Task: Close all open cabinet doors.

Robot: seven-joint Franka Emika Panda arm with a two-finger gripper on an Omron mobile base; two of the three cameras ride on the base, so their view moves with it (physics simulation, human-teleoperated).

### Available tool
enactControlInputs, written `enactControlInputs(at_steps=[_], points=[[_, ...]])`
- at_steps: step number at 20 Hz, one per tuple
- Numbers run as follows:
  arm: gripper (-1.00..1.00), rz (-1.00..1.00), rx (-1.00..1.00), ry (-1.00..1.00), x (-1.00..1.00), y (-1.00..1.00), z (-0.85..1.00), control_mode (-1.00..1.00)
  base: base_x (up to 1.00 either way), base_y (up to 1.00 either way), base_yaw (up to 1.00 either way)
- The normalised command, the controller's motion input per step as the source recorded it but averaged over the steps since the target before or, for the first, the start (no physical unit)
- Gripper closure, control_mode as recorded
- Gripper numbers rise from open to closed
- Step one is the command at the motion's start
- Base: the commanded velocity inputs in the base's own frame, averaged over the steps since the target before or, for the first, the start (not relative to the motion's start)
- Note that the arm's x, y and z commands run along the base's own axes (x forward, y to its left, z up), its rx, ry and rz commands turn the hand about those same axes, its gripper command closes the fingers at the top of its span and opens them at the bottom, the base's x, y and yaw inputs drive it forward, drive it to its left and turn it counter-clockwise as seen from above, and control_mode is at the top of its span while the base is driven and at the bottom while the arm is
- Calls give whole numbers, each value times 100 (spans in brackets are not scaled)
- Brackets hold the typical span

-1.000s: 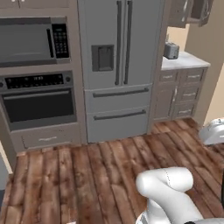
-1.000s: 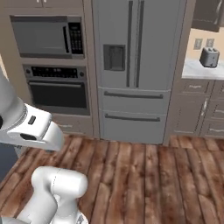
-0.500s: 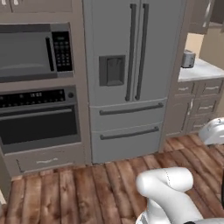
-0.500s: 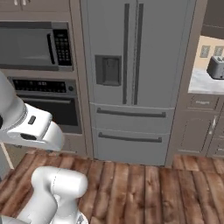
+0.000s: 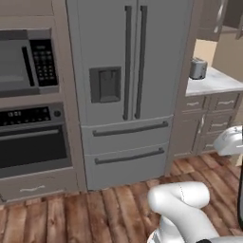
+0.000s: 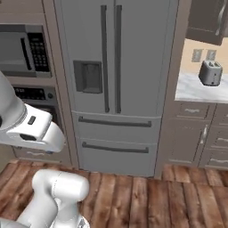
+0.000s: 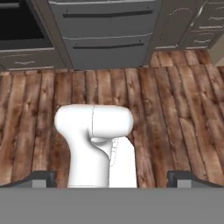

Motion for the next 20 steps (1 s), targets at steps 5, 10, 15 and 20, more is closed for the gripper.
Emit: enactControlInputs(at_steps=[5,10,15,20], points=[[-100,0,0,0,0,0,0,100,44,-98,4],[-100,0,0,0,0,0,0,100,47,-100,4],[-100,0,0,0,0,0,0,100,58,-100,1],[-100,0,0,0,0,0,0,100,66,-95,1]])
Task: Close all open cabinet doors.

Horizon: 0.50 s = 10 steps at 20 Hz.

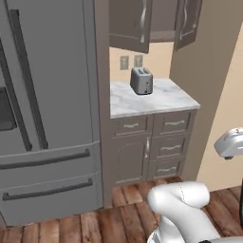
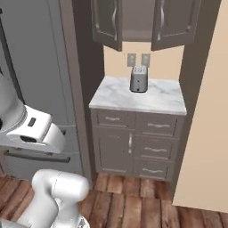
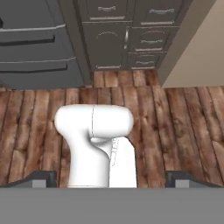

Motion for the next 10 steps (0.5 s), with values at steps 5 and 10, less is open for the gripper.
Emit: enactControlInputs(at_steps=[5,10], points=[[-100,0,0,0,0,0,0,100,75,-78,0],[-100,0,0,0,0,0,0,100,75,-32,0]])
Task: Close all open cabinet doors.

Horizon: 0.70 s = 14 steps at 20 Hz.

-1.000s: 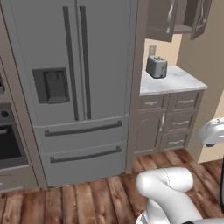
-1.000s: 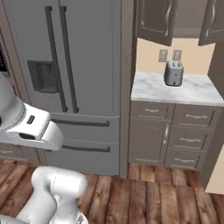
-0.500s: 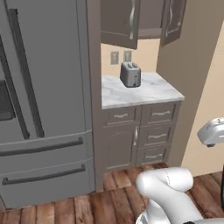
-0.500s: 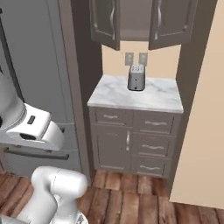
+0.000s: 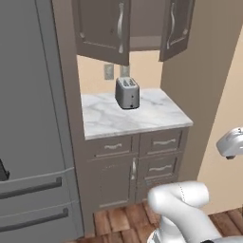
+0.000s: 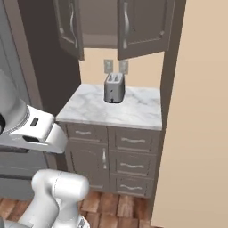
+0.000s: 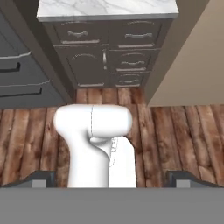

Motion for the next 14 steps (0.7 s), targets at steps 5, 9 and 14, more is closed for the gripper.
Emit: enactControlInputs(at_steps=[5,9,14], points=[[-100,0,0,0,0,0,0,100,87,-2,0],[-100,0,0,0,0,0,0,100,82,-3,0],[-100,0,0,0,0,0,0,100,57,-11,1]])
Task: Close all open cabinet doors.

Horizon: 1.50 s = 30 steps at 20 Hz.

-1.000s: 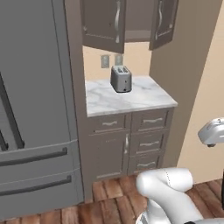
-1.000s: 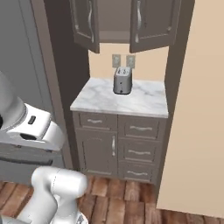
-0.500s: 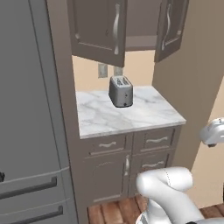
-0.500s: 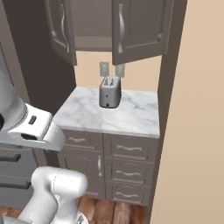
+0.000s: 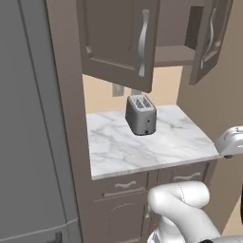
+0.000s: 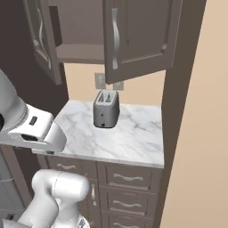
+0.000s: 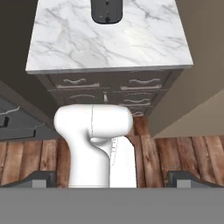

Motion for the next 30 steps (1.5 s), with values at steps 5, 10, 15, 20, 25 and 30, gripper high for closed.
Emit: enactControlInputs(at_steps=[5,10,15,20,25,30], points=[[-100,0,0,0,0,0,0,100,48,-22,1],[-100,0,0,0,0,0,0,100,47,-25,2],[-100,0,0,0,0,0,0,100,41,-23,2],[-100,0,0,0,0,0,0,100,47,-23,2],[-100,0,0,0,0,0,0,100,48,-21,3],[-100,0,0,-1,1,0,0,-100,17,-4,0]])
